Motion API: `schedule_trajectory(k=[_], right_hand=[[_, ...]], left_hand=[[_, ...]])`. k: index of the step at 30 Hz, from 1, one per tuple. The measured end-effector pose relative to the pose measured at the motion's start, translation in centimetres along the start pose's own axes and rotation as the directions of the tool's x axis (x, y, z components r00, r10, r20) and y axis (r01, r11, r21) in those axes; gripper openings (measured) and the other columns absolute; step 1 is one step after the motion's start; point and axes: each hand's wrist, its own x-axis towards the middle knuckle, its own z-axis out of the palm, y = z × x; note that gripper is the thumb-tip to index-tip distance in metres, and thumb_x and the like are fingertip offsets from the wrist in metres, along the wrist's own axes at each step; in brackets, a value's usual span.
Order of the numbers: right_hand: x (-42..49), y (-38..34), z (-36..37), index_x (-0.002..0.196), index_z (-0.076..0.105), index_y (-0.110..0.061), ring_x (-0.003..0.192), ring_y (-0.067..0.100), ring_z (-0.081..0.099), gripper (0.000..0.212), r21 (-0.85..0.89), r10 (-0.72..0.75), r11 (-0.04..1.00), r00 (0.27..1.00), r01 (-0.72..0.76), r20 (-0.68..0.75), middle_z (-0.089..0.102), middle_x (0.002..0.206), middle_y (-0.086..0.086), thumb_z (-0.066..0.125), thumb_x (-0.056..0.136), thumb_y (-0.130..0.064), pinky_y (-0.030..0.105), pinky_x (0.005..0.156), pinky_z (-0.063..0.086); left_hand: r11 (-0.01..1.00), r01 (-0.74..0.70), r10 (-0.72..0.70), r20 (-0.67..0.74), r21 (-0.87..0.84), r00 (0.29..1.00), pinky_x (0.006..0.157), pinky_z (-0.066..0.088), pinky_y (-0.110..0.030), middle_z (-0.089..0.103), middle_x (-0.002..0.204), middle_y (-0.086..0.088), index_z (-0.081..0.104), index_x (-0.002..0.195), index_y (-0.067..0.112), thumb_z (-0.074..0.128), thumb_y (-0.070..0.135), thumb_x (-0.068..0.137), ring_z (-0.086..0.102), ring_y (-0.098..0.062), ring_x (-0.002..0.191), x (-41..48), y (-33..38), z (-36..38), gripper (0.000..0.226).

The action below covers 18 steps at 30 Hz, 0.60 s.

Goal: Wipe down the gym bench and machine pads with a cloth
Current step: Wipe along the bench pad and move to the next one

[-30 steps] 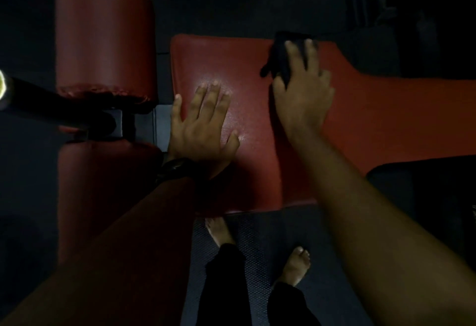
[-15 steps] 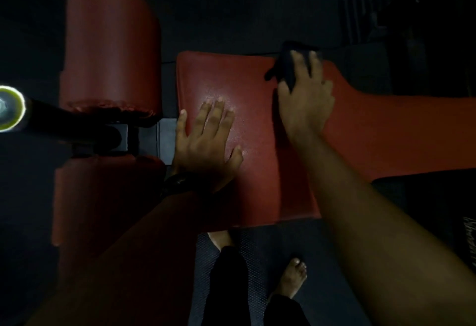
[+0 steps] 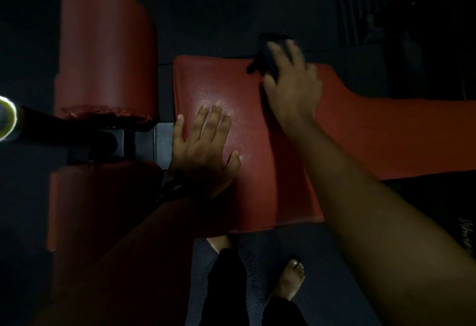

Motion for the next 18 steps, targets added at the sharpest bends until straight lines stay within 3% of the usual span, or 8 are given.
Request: schedule_trajectory(k=[2, 4, 7, 9, 12, 13, 15, 18], right_hand=[[-2.5, 0.9, 0.4, 0.157, 0.029, -0.040, 0.127, 0.031, 0.047, 0.063, 0.048, 0.253, 0.967, 0.966, -0.250, -0.051, 0.020, 0.168, -0.005, 0.051, 0.098, -0.040, 0.044, 0.097, 0.042], [-6.0, -0.1, 0.8, 0.156, 0.033, -0.037, 0.121, 0.032, 0.049, 0.064, 0.049, 0.309, 0.951, 0.947, -0.306, -0.086, 0.023, 0.167, -0.003, 0.055, 0.096, -0.038, 0.044, 0.094, 0.043], [-8.9, -2.2, 1.2, 0.152, 0.042, -0.036, 0.119, 0.034, 0.051, 0.065, 0.063, 0.056, 0.997, 0.994, -0.051, -0.091, 0.032, 0.164, -0.001, 0.062, 0.090, -0.038, 0.045, 0.090, 0.046], [-7.3, -1.7, 0.9, 0.151, 0.043, -0.037, 0.119, 0.034, 0.052, 0.063, 0.042, -0.144, 0.988, 0.987, 0.148, -0.078, 0.035, 0.162, -0.001, 0.060, 0.090, -0.038, 0.046, 0.087, 0.049], [-2.7, 1.1, 0.1, 0.154, 0.035, -0.039, 0.121, 0.036, 0.051, 0.064, -0.102, -0.252, 0.963, 0.967, 0.250, -0.016, 0.029, 0.165, -0.001, 0.054, 0.093, -0.040, 0.048, 0.086, 0.048], [-1.8, 2.4, -0.1, 0.156, 0.031, -0.040, 0.124, 0.037, 0.050, 0.065, -0.123, -0.188, 0.975, 0.982, 0.187, 0.005, 0.026, 0.166, -0.002, 0.052, 0.094, -0.040, 0.048, 0.090, 0.046], [-1.2, 4.6, -0.2, 0.157, 0.028, -0.040, 0.130, 0.037, 0.045, 0.064, -0.054, 0.082, 0.995, 0.996, -0.083, -0.017, 0.020, 0.168, -0.003, 0.049, 0.097, -0.038, 0.048, 0.097, 0.043], [-3.3, 4.1, 0.0, 0.158, 0.027, -0.039, 0.125, 0.034, 0.045, 0.062, 0.046, 0.426, 0.905, 0.903, -0.423, -0.062, 0.018, 0.168, -0.004, 0.048, 0.100, -0.037, 0.046, 0.097, 0.040]], left_hand=[[1.000, 0.005, -0.005, 0.000, 0.002, 1.000, 0.119, 0.023, -0.059, 0.047, 0.156, -0.006, 0.058, 0.142, 0.015, 0.064, 0.045, 0.082, 0.040, -0.024, 0.147, 0.0, 0.0, 0.1, 0.067], [1.000, 0.003, -0.002, 0.015, -0.006, 1.000, 0.120, 0.022, -0.059, 0.046, 0.156, -0.005, 0.057, 0.143, 0.016, 0.063, 0.045, 0.083, 0.039, -0.024, 0.147, 0.0, 0.0, 0.0, 0.068], [1.000, -0.002, 0.002, 0.031, -0.010, 1.000, 0.120, 0.021, -0.059, 0.044, 0.158, -0.005, 0.055, 0.145, 0.016, 0.062, 0.045, 0.082, 0.038, -0.024, 0.148, 0.0, 0.0, -0.3, 0.069], [1.000, -0.003, 0.003, 0.034, 0.000, 0.999, 0.120, 0.021, -0.058, 0.043, 0.159, -0.005, 0.055, 0.146, 0.016, 0.062, 0.045, 0.082, 0.037, -0.024, 0.149, 0.0, 0.0, -0.3, 0.070], [1.000, -0.002, 0.001, 0.028, 0.001, 1.000, 0.120, 0.021, -0.058, 0.043, 0.159, -0.004, 0.056, 0.144, 0.017, 0.062, 0.046, 0.082, 0.036, -0.023, 0.149, -0.1, 0.1, -0.1, 0.069], [1.000, 0.001, -0.001, 0.022, -0.004, 1.000, 0.120, 0.021, -0.058, 0.044, 0.158, -0.004, 0.057, 0.143, 0.017, 0.062, 0.046, 0.081, 0.037, -0.023, 0.149, -0.1, 0.1, -0.1, 0.069], [1.000, 0.000, 0.000, 0.016, -0.008, 1.000, 0.120, 0.021, -0.059, 0.044, 0.158, -0.005, 0.058, 0.143, 0.016, 0.062, 0.046, 0.082, 0.037, -0.024, 0.148, 0.0, 0.1, -0.1, 0.068], [1.000, 0.002, -0.002, 0.036, -0.003, 0.999, 0.120, 0.021, -0.059, 0.043, 0.159, -0.005, 0.057, 0.144, 0.015, 0.062, 0.046, 0.083, 0.037, -0.024, 0.148, -0.1, 0.1, -0.3, 0.068]])
